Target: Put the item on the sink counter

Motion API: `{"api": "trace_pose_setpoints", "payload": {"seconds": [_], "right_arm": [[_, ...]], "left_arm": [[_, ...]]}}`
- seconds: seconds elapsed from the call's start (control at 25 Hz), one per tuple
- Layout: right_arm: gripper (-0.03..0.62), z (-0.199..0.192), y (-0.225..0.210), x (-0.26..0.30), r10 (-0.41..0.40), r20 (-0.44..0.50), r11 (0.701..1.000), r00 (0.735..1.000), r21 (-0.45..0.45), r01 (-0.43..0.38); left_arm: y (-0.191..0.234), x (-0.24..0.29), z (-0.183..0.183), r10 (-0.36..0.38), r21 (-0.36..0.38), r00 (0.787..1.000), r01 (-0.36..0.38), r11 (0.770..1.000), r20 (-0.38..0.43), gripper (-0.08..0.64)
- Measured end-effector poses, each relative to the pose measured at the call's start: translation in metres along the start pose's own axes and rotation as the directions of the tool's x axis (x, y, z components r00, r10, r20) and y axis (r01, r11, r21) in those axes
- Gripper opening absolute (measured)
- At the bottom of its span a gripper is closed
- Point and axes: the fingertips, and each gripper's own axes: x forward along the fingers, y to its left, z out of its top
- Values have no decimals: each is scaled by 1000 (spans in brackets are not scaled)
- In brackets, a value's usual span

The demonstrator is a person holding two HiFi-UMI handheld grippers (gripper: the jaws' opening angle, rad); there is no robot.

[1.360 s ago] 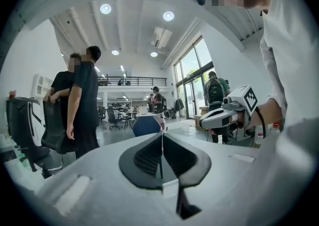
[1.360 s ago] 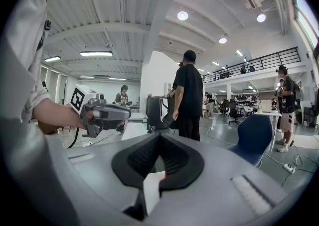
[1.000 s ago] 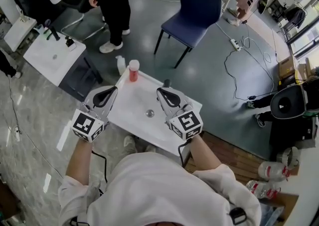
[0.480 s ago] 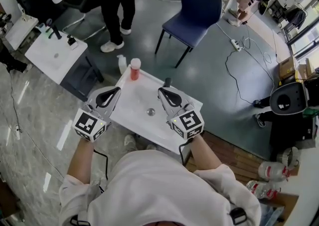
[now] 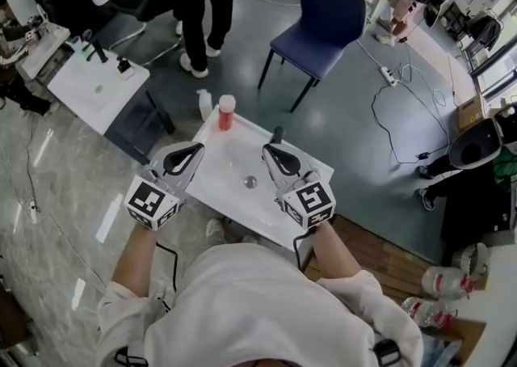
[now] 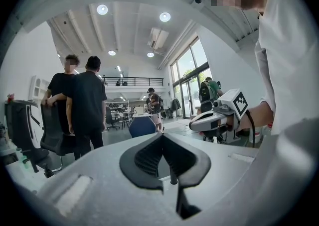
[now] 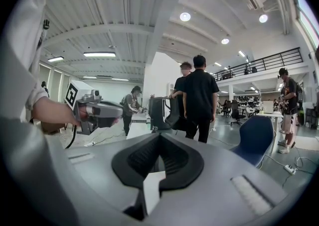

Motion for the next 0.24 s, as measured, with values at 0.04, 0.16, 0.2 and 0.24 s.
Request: {"api": "trace_pose_setpoints", "payload": {"seconds": [0.04,0.16,0.2,0.24], "right_arm": [[4,0,0,0,0,1,1000,1000,0,0],[4,2,0,0,1,2,1000,1000,0,-1],[3,2,0,-1,0,3,1000,1000,-1,0],[3,3,0,-1,0,4,1000,1000,-1,0]], "left_arm": [[0,0,0,0,1,1000,0,1000,-1,5],[-1,-1,0,-2,1,1000,2,1000,-2,5],[-1,0,1,-3,1,1000,3,1000,-3,5],[-1,0,1,-3,1,1000,3,1000,-4,5]]}}
